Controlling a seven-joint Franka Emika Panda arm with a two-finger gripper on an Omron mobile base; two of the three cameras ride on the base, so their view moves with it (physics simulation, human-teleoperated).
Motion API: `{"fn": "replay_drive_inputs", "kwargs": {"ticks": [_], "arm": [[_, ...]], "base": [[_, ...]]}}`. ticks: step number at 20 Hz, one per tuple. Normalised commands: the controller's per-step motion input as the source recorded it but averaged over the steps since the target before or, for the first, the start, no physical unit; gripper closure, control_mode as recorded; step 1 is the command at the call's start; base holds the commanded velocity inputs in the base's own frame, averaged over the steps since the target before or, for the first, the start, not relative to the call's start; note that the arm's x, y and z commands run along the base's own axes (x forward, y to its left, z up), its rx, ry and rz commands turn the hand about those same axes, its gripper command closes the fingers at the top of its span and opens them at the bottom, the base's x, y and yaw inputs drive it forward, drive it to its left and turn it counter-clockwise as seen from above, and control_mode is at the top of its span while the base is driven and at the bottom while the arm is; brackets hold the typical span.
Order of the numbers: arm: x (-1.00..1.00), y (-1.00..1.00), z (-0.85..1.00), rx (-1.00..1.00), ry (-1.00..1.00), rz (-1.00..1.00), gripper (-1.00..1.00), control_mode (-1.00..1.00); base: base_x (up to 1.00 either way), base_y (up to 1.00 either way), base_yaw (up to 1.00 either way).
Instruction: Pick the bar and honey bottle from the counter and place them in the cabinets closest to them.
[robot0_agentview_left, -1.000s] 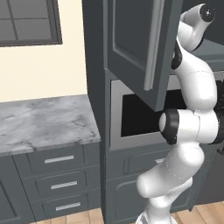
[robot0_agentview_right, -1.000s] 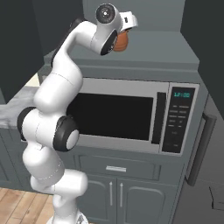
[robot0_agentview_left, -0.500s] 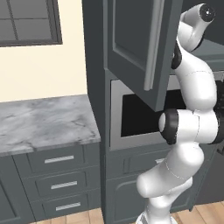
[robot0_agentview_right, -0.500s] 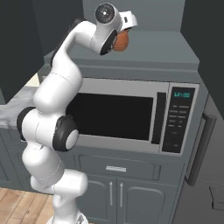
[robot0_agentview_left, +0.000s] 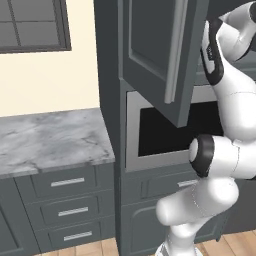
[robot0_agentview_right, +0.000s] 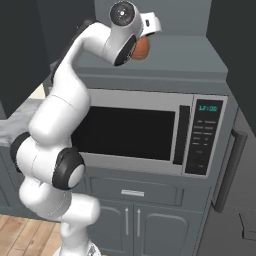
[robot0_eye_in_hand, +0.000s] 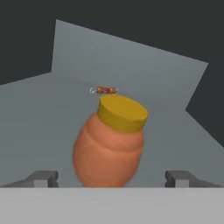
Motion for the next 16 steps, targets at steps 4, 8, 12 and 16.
{"fn": "replay_drive_inputs", "kwargs": {"ticks": [4,8,12,16], "arm": [[-0.86,-0.09,0.00,0.00,0.00,0.00,-1.00,-1.00],[-1.00,-0.01,-0.17,-0.05,-0.02,0.00,-1.00,-1.00],[-1.00,0.02,-0.46,-0.12,-0.10,0.00,-1.00,-1.00],[-1.00,0.21,-0.69,-0.16,-0.19,0.00,-1.00,-1.00]], "base": [[0.00,0.00,0.00],[0.00,0.00,0.00],[0.00,0.00,0.00],[0.00,0.00,0.00]]}}
